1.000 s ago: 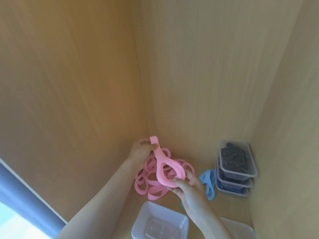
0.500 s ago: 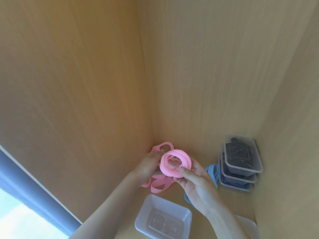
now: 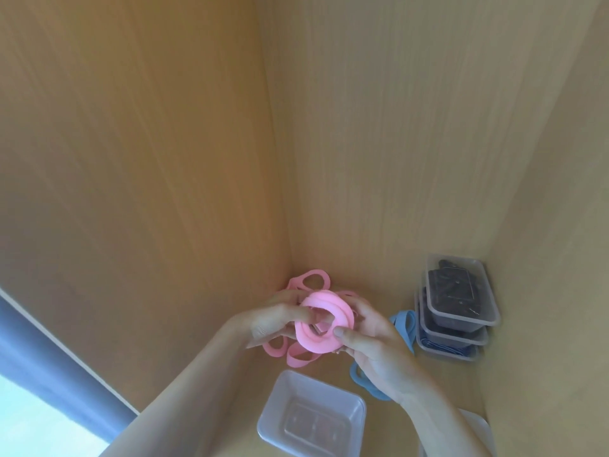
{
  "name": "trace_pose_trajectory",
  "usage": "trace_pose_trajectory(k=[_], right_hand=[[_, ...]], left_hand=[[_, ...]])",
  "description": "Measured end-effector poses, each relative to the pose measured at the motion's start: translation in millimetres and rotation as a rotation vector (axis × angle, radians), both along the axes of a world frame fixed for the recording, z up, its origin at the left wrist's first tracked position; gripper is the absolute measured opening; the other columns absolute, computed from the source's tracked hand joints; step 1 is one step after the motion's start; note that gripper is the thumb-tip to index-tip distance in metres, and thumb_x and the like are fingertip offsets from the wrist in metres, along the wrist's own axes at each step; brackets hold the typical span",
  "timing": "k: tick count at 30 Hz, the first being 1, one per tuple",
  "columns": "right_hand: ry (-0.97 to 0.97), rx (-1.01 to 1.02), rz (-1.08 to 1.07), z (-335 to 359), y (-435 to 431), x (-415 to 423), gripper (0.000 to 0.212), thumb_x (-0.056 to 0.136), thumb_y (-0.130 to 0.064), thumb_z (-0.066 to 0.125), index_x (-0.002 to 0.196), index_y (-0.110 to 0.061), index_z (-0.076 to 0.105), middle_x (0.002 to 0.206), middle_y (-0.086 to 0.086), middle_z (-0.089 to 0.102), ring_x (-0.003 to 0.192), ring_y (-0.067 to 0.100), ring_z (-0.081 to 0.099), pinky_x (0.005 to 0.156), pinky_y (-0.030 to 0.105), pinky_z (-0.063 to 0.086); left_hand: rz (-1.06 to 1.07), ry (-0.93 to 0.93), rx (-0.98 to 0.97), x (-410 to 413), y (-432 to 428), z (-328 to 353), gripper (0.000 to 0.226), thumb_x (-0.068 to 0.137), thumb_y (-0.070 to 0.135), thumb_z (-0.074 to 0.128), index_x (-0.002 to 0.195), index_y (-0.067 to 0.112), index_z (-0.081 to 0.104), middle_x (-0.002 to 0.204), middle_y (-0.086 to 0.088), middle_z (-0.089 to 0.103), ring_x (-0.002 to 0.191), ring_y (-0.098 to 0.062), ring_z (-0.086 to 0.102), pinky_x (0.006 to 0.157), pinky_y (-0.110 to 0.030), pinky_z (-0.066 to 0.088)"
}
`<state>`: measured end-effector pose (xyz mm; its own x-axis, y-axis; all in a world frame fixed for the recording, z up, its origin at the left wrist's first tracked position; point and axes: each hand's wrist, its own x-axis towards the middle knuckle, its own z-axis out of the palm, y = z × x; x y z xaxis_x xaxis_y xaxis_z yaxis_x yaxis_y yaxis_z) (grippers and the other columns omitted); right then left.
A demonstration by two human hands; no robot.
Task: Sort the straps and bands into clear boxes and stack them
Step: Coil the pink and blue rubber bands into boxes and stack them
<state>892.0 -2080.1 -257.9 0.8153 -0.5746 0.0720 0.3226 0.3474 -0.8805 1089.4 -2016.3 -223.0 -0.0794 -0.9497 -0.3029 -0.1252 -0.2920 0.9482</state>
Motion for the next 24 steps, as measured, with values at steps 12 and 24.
trace_pose_trajectory(k=[12, 24], right_hand=[[0.312, -0.239, -0.207, -6, -1, 0, 0.039, 0.090, 0.005, 0.067, 0.122, -0.018, 0.069, 0.106, 0.003, 0.076, 0.095, 0.019, 0.073, 0.075, 0.025, 0.057], [0.509, -0.043, -0.226, -25, -7, 3, 0.035, 0.088, 0.009, 0.067, 0.112, -0.016, 0.068, 0.113, 0.013, 0.070, 0.102, 0.027, 0.070, 0.081, 0.035, 0.061]], left_hand=[[0.266, -0.194, 0.055, -11, 0, -21, 0.027, 0.099, 0.009, 0.048, 0.119, 0.007, 0.067, 0.107, -0.011, 0.076, 0.097, -0.022, 0.074, 0.083, -0.038, 0.062], [0.520, -0.179, 0.041, -32, 3, -43, 0.029, 0.096, 0.009, 0.046, 0.113, 0.009, 0.069, 0.106, -0.013, 0.075, 0.099, -0.028, 0.073, 0.086, -0.048, 0.061]])
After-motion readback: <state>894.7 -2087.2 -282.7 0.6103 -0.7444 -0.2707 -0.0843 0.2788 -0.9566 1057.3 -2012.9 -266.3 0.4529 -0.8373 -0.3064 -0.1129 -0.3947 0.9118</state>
